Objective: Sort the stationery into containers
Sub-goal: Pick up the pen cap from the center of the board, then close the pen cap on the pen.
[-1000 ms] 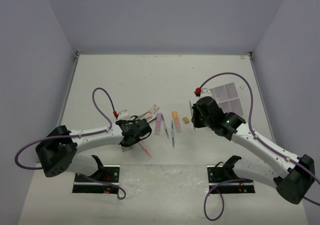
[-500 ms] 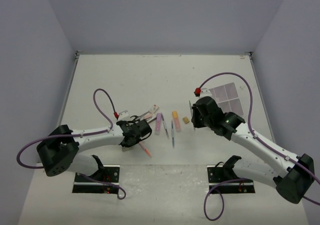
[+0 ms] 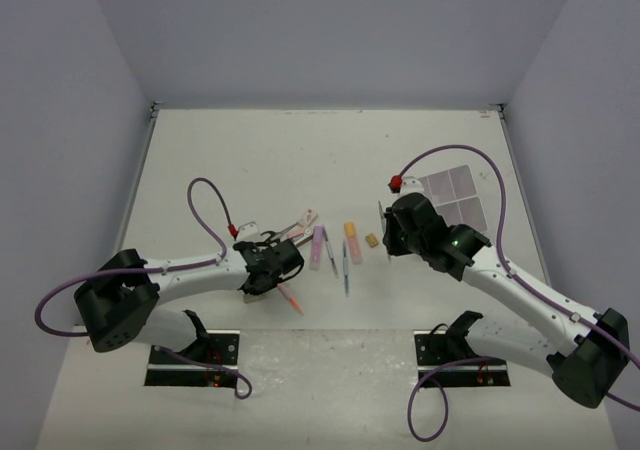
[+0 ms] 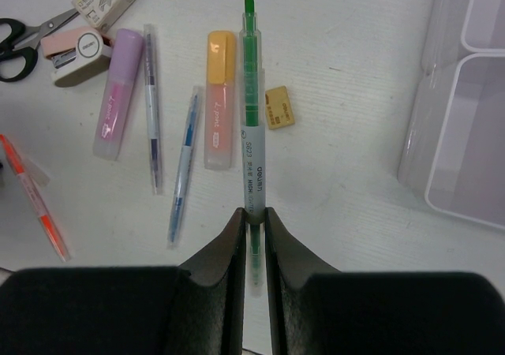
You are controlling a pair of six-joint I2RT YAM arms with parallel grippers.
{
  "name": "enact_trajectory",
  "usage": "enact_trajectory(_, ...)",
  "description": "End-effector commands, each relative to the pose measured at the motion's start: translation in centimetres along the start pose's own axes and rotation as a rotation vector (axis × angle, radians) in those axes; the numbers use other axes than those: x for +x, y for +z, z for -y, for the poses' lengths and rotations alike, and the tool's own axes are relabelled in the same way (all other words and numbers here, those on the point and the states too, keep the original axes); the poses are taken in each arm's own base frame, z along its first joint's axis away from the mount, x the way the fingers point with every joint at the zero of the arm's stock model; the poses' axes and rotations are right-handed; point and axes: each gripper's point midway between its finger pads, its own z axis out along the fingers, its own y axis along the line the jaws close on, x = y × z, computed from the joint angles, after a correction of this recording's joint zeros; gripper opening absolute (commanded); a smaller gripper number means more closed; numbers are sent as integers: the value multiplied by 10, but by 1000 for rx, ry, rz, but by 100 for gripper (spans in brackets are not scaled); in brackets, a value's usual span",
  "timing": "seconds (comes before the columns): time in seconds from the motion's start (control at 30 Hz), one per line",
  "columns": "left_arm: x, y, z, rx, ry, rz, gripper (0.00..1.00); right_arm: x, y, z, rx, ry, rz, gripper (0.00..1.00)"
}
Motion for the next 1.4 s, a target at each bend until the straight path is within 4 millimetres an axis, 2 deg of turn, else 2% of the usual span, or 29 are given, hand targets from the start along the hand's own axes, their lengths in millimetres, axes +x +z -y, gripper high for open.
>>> enact_trajectory(0.0,3,6,-2,-3,-7,2,0,-13,-3,-1,-12,5,73,0)
enact_trajectory(0.2,-29,-15,6,58,-78,108,0,-29,-26,-25,-186,-10,169,0)
enact_trajectory(0.3,-55,-35,20,157,-110,185,0,-31,-41,-45,-322,-31,193,0)
enact_trajectory(0.37,-78,-57,31,259,-103,260,0,-30,-49,-60,-417,-38,201,0)
enact_trajectory(0.47,-110,-98,64,480,-148,355,0,-20,-63,-87,-605,-47,175,0)
enact_trajectory(0.5,-113,-108,71,547,-145,366,0,-28,-76,-100,-689,-33,223,0)
enact_trajectory(0.53,-118,-123,81,639,-147,390,0,-28,-82,-109,-753,-20,239,0)
enact_trajectory(0.57,-127,-143,90,745,-159,429,0,-23,-87,-115,-808,-6,239,0)
enact_trajectory(0.6,-143,-171,98,872,-189,493,0,-13,-89,-120,-852,11,216,0)
enact_trajectory(0.63,-140,-186,99,985,-182,506,0,-16,-94,-127,-901,17,245,0)
enact_trajectory(0.7,-156,-235,105,1202,-192,622,0,-7,-100,-138,-997,38,228,0)
enact_trajectory(0.77,-153,-255,107,1305,-144,654,0,-2,-111,-151,-1091,52,212,0)
enact_trajectory(0.8,-156,-272,108,1371,-141,681,0,0,-116,-157,-1127,56,202,0)
enact_trajectory(0.87,-154,-297,109,1487,-112,713,0,3,-120,-163,-1144,59,168,0)
enact_trajectory(0.97,-151,-319,108,1596,-68,773,0,-2,-124,-169,-1151,83,159,0)
enact_trajectory(1.07,-147,-331,109,1662,-56,782,0,-3,-133,-175,-1178,70,153,0)
enact_trajectory(1.17,-145,-339,107,1714,-61,791,0,-6,-135,-178,-1157,60,161,0)
enact_trajectory(1.37,-144,-337,106,1714,-61,795,0,-13,-146,-177,-1153,45,205,0)
